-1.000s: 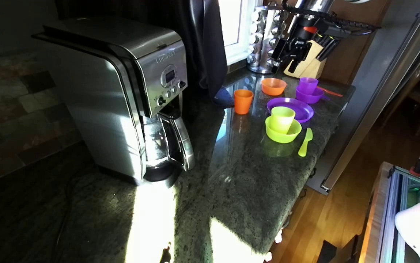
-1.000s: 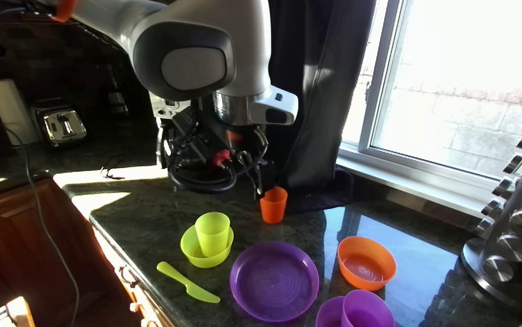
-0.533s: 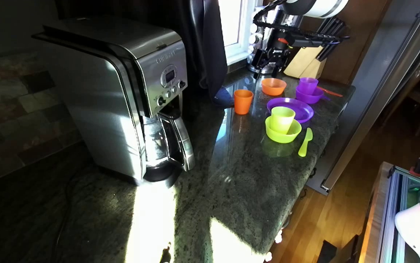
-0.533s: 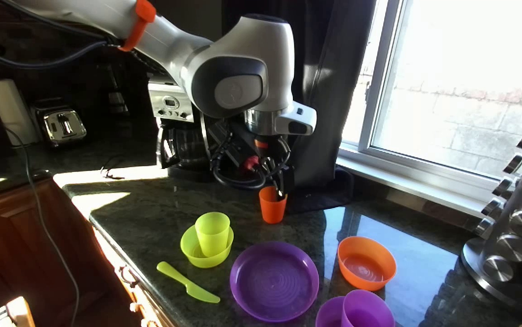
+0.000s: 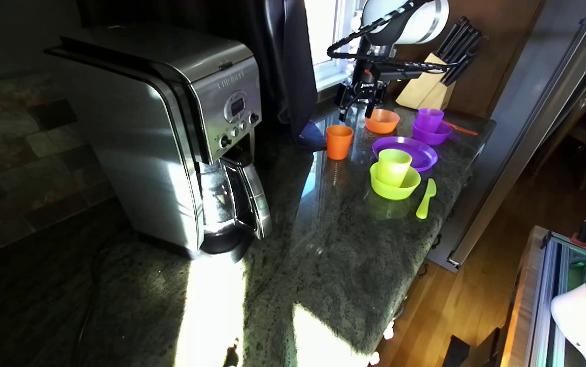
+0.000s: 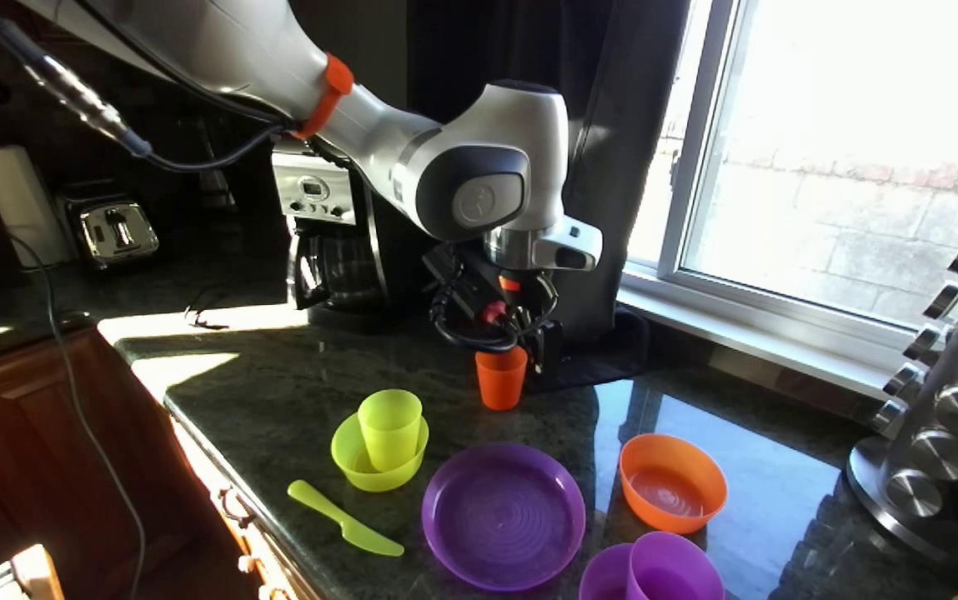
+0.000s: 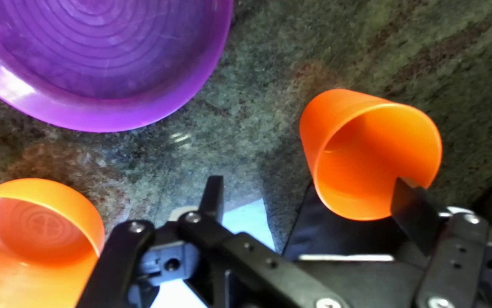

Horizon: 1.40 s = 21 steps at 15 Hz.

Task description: Put the cups in their matching bowls

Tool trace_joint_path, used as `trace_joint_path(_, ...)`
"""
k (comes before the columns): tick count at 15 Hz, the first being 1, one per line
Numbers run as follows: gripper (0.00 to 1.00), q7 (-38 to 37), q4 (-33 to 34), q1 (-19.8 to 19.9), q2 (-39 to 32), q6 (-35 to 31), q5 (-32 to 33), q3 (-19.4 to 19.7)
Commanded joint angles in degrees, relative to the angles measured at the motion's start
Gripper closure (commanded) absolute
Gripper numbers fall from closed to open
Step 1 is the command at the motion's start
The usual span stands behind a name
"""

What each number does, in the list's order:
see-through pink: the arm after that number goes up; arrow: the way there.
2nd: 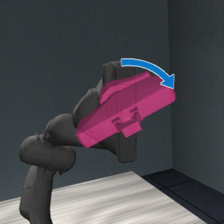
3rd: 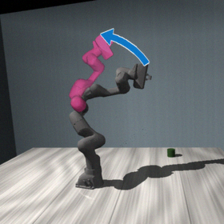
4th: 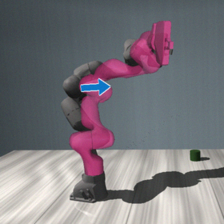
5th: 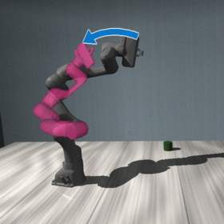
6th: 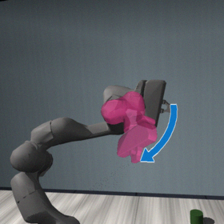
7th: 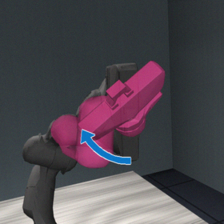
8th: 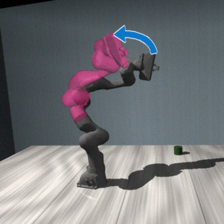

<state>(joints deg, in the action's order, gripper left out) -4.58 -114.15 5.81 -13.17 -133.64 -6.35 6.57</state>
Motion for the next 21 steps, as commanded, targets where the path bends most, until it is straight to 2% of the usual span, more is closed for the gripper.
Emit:
trace_joint_path(1,0.05,-2.4,3.7,-0.2,-3.9,1.8,1.5,0.1)
trace_joint_path(2,0.22,-2.5,4.2,-0.2,-4.4,2.2,1.5,0.1)
trace_joint_path(3,0.29,-2.5,4.6,-0.1,-5.0,2.5,1.6,0.1)
trace_joint_path(4,0.30,-2.4,4.9,-0.2,-5.3,2.8,1.8,0.1)
trace_joint_path(5,0.36,-2.0,5.1,-0.1,-5.6,3.5,1.9,0.0)
trace_joint_path(8,0.63,-1.9,5.3,-0.1,-6.1,4.6,2.5,0.1)
trace_joint_path(13,0.99,-1.2,5.7,0.2,-5.6,6.8,2.0,-0.1)
trace_joint_path(21,0.99,0.3,6.9,3.4,-1.1,10.5,-1.1,1.0)
